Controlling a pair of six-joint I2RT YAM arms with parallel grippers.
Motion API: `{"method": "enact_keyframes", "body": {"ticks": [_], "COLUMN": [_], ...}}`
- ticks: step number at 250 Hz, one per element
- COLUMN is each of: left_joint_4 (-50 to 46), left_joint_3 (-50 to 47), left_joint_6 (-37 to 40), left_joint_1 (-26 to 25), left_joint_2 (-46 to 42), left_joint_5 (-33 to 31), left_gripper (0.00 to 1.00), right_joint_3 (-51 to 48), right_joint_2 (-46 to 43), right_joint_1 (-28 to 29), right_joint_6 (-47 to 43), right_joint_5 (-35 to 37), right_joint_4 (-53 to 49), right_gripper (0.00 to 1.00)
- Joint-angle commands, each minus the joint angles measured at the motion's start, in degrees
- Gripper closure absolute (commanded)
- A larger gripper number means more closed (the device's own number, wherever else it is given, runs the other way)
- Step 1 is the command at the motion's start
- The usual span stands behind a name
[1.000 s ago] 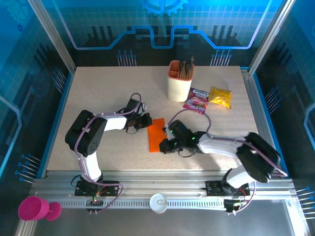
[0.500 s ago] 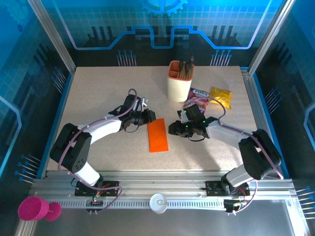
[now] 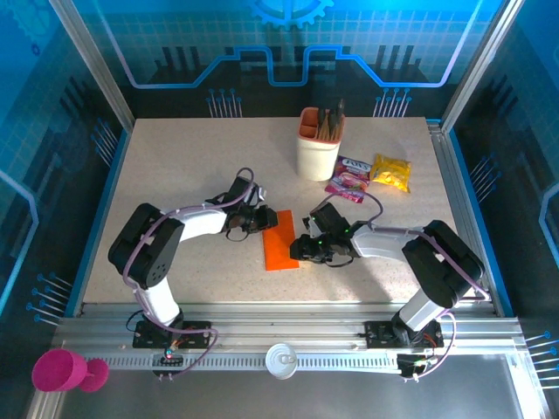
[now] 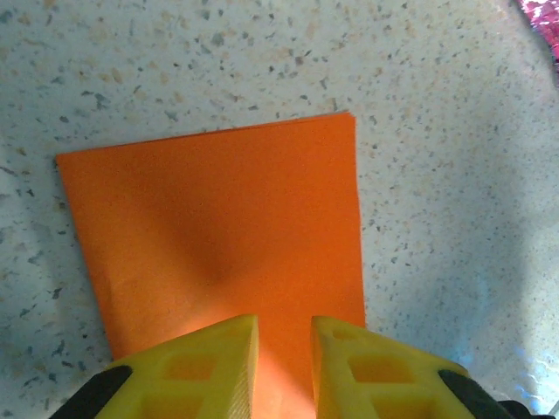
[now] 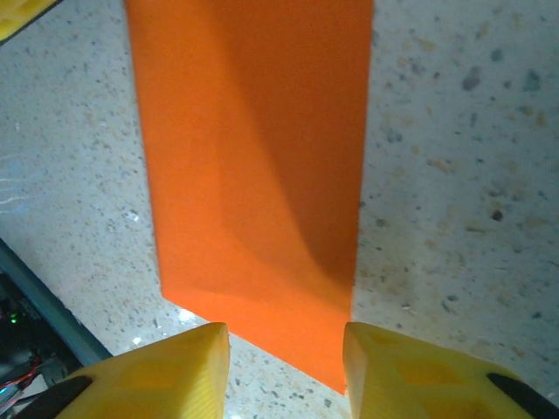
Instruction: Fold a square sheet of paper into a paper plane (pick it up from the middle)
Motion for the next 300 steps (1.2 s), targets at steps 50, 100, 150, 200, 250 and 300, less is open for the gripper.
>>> {"method": "enact_keyframes", "body": {"ticks": [50, 100, 150, 200, 250, 300], "left_joint_4": [1.53, 2.03, 2.68, 3.03, 2.73, 2.64], "left_joint_3": [0.92, 0.50, 0.12, 0.30, 0.40, 0.21], "left_joint_6": [1.72, 2.06, 1.88, 1.80, 2.33, 2.68], "left_joint_1": [-0.12, -0.02, -0.08, -0.03, -0.02, 0.11], "left_joint_2": [4.27, 5.27, 5.67, 6.09, 6.20, 6.04], "left_joint_5": [0.17, -0.10, -0.01, 0.44, 0.60, 0.91], "left_gripper": [0.77, 0.77, 0.78, 0.78, 0.78, 0.78], "right_joint_3": [-0.77, 1.03, 2.71, 4.02, 5.00, 6.22], "right_joint_2": [0.71, 2.81, 3.57, 3.33, 3.36, 3.33], "right_joint_1": [1.46, 3.20, 3.87, 4.06, 3.97, 2.77], "right_joint_6": [1.64, 1.85, 1.83, 1.65, 1.52, 0.57], "right_joint_5": [1.30, 0.93, 0.88, 1.46, 2.25, 2.27], "right_joint_4": [1.01, 1.61, 1.32, 0.35, -0.39, -1.58], "right_gripper": [0.60, 0.61, 0.66, 0.69, 0.69, 0.66]}}
